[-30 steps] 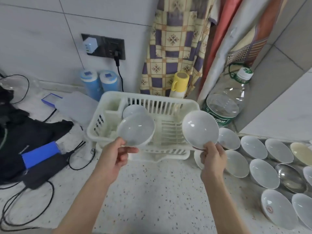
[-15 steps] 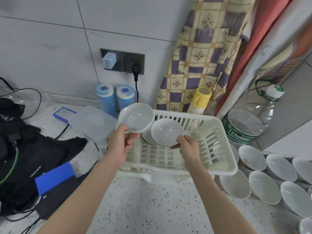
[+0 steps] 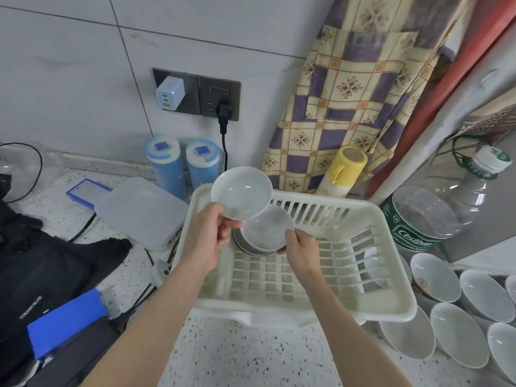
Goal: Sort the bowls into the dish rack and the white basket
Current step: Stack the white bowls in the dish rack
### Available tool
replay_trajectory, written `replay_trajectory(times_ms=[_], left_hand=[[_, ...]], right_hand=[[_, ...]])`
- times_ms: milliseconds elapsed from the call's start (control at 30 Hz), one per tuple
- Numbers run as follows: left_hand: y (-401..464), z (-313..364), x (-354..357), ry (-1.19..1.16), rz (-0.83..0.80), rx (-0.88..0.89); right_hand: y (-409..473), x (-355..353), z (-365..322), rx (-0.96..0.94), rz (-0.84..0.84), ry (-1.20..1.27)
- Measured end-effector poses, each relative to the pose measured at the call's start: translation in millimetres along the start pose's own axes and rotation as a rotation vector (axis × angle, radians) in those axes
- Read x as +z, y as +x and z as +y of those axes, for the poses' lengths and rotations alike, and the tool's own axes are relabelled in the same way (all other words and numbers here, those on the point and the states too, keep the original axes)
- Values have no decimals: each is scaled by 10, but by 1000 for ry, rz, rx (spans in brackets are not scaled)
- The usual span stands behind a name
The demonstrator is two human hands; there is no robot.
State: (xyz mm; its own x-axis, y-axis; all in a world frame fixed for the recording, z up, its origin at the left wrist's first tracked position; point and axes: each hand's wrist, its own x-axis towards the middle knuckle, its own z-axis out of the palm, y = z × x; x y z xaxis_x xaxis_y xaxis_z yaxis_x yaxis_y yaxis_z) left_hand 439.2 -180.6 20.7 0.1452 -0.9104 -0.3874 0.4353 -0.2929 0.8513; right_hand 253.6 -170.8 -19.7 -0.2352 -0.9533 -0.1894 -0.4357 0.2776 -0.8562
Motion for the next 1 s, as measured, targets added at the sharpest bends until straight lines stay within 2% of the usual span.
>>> replay_trajectory(times_ms=[700,1000], left_hand=[[69,-63,-68,100,-12,21],[26,-37,-40,154,-17,-3]], right_hand=[[116,269,25,49,76,-425],[105,195,-51,85,-5,-474]])
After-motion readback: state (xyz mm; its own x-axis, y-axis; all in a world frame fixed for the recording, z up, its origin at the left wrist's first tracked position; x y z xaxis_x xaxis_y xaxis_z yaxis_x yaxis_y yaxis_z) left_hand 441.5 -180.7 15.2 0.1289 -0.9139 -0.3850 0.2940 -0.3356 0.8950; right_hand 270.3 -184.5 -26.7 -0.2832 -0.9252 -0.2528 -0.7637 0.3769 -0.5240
